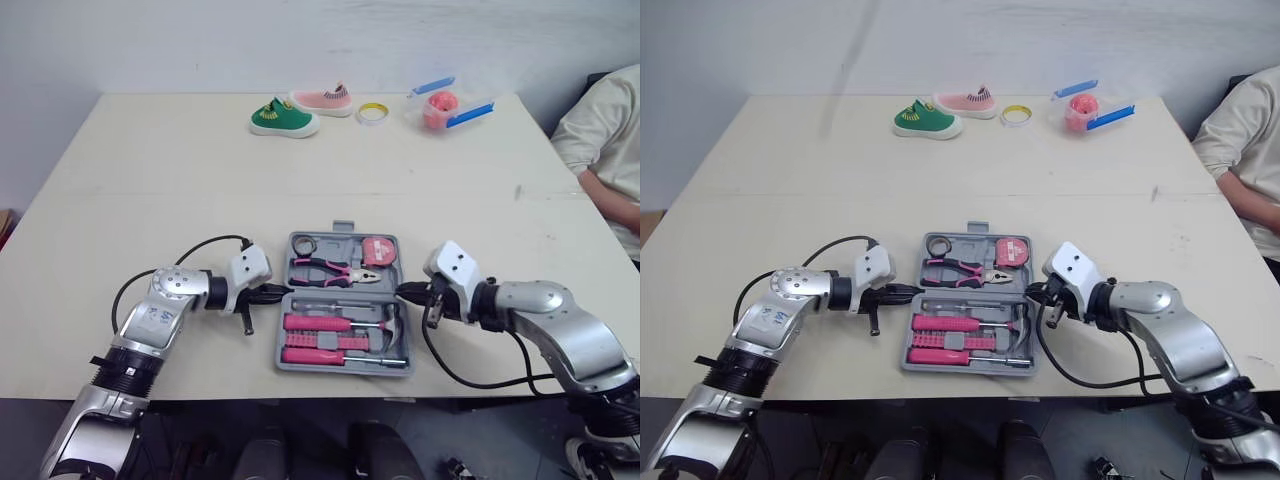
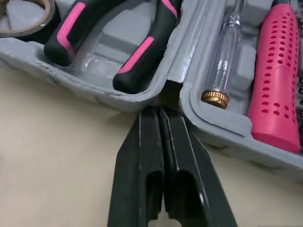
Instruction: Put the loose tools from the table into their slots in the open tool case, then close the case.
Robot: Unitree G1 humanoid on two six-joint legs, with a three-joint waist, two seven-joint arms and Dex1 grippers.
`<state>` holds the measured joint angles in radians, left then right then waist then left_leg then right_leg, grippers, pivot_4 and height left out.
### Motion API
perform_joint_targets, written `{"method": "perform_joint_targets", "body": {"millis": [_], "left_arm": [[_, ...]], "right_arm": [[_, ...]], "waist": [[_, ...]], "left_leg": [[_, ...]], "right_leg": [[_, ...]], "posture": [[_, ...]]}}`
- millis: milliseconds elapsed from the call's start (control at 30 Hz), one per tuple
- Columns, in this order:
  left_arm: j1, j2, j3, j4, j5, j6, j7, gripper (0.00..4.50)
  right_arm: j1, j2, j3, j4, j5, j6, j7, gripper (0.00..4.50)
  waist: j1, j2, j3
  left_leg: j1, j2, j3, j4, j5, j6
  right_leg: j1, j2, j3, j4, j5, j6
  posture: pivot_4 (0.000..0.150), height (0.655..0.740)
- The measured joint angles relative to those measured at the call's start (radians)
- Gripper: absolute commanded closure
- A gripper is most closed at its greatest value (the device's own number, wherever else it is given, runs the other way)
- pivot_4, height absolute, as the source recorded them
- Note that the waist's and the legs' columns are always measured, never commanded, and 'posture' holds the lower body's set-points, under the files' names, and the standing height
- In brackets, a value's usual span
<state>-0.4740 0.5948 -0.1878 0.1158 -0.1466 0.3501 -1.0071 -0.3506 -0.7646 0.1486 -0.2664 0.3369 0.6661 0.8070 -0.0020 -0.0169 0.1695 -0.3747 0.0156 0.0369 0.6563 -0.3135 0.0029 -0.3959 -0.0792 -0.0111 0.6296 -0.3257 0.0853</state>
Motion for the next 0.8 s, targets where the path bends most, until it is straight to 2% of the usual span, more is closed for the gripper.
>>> {"method": "perform_joint_targets", "body": {"millis": [233, 500, 800], "left_arm": [[-0.001, -0.015, 0.002, -0.004, 0.002, 0.024, 0.016, 4.50], [-0.002, -0.011, 0.002, -0.003, 0.012, 0.024, 0.019, 4.50], [-0.029, -0.025, -0.005, 0.010, 0.028, 0.036, 0.018, 4.50]], "right_arm": [[-0.013, 0.000, 0.002, 0.025, -0.021, -0.016, 0.014, 4.48], [0.066, -0.098, -0.084, -0.005, 0.002, 0.011, 0.058, 4.48], [0.000, 0.022, 0.003, 0.100, -0.076, -0.011, 0.031, 4.48]], "waist": [[0.004, 0.000, 0.000], [0.002, 0.000, 0.000], [0.001, 0.000, 0.000]], "left_leg": [[0.000, -0.001, 0.000, 0.001, -0.001, 0.001], [0.001, -0.001, 0.000, 0.001, -0.001, 0.002], [0.002, -0.001, 0.000, 0.001, -0.001, 0.001]], "right_leg": [[0.001, -0.001, -0.001, 0.000, 0.000, 0.000], [0.002, -0.001, -0.001, 0.000, 0.000, 0.000], [0.002, -0.001, 0.000, 0.000, 0.000, 0.000]], "posture": [[0.150, 0.7400], [0.150, 0.7400], [0.150, 0.7400]]}}
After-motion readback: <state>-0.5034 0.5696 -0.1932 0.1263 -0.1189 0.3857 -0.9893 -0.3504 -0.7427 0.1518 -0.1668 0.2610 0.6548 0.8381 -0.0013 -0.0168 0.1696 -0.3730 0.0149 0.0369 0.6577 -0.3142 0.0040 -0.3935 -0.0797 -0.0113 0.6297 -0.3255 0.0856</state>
